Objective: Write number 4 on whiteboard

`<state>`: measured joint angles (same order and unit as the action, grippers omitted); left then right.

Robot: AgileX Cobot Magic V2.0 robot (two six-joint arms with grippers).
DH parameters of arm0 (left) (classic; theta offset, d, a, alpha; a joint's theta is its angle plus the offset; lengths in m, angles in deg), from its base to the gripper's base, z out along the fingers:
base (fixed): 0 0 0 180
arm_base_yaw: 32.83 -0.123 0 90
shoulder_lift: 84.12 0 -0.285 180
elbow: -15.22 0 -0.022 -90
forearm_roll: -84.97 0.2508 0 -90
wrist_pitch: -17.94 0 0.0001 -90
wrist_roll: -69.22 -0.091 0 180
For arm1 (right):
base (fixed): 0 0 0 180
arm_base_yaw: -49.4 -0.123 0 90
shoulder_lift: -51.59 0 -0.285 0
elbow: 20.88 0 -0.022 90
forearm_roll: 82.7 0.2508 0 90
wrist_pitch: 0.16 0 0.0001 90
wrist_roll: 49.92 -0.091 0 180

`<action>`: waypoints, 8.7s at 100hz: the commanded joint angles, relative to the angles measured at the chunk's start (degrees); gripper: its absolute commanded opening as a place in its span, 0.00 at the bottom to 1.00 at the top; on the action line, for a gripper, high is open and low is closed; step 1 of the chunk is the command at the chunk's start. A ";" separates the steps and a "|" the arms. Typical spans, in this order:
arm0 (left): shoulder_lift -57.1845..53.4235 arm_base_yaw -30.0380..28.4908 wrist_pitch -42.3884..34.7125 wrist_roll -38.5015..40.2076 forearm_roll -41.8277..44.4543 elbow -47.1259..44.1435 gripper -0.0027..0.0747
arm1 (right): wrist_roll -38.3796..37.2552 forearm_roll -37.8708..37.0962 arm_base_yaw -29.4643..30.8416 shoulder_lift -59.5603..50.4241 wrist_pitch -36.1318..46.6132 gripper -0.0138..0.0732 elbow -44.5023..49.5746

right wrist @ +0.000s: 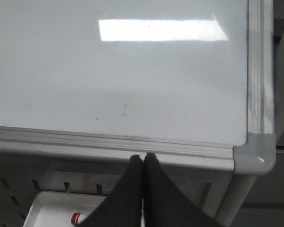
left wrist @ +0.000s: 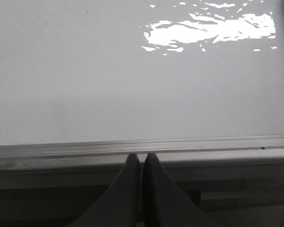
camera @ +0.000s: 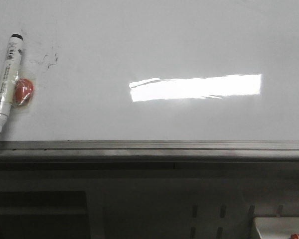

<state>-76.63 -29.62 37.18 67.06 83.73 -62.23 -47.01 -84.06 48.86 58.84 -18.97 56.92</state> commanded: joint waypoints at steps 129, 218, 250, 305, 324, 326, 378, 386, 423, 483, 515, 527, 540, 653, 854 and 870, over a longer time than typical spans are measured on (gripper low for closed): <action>-1.49 -0.10 -12.01 0.39 0.49 -1.97 0.01 | 0.13 0.09 0.49 -0.94 22.46 0.08 1.43; 23.71 -1.26 -18.14 0.39 3.37 15.82 0.32 | 0.13 6.46 0.27 36.39 29.75 0.08 -12.10; 31.78 7.26 -33.00 0.54 6.84 15.59 0.44 | 0.13 6.46 0.27 39.59 31.53 0.08 -12.10; 47.71 34.77 -33.86 2.15 -6.71 15.59 0.53 | -0.10 6.46 -6.32 39.59 31.67 0.08 -12.10; 53.65 34.77 -37.92 2.15 -10.10 15.59 0.53 | -0.10 6.46 -7.91 39.59 31.67 0.08 -12.10; 54.32 34.77 -37.92 2.15 -10.51 15.59 0.53 | -0.10 6.46 -7.95 39.59 31.67 0.08 -12.10; 61.00 34.77 -42.93 1.59 -9.91 15.59 0.01 | -0.10 6.46 -30.77 39.70 28.14 0.08 -14.89; 60.34 34.77 -43.89 1.59 -1.67 15.59 0.01 | -0.10 6.46 -36.12 40.61 24.45 0.08 -18.54; 55.86 34.77 -51.12 1.59 32.63 15.56 0.01 | -0.10 6.46 -52.85 54.89 7.81 0.44 -41.40; 56.05 34.77 -57.14 1.59 48.40 15.19 0.01 | 0.23 6.46 -56.71 63.10 2.40 0.57 -50.40; 56.05 34.77 -57.14 1.59 48.40 15.19 0.01 | 0.23 6.46 -56.71 63.10 -0.88 0.08 -50.40; 56.05 34.77 -56.56 1.59 48.40 15.19 0.03 | 0.36 6.26 -56.71 63.10 -1.11 0.08 -50.40; 55.94 34.13 -56.34 1.59 46.40 15.19 0.23 | 0.79 3.84 -56.71 63.10 -1.40 0.08 -50.40; 42.26 33.55 -39.79 1.59 14.17 15.19 0.56 | 0.77 -0.54 -48.42 79.08 -9.23 0.08 -67.14; 54.27 40.80 -49.52 1.15 21.94 15.38 0.56 | 0.78 1.67 -57.44 76.60 -19.90 0.08 -71.49; 55.62 40.84 -51.71 1.15 21.94 15.38 0.56 | 0.78 2.83 -57.53 76.60 -19.90 0.08 -71.49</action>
<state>-21.00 10.77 -8.82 68.08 107.13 -48.57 -46.78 -81.32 -8.73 137.51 -41.94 -12.67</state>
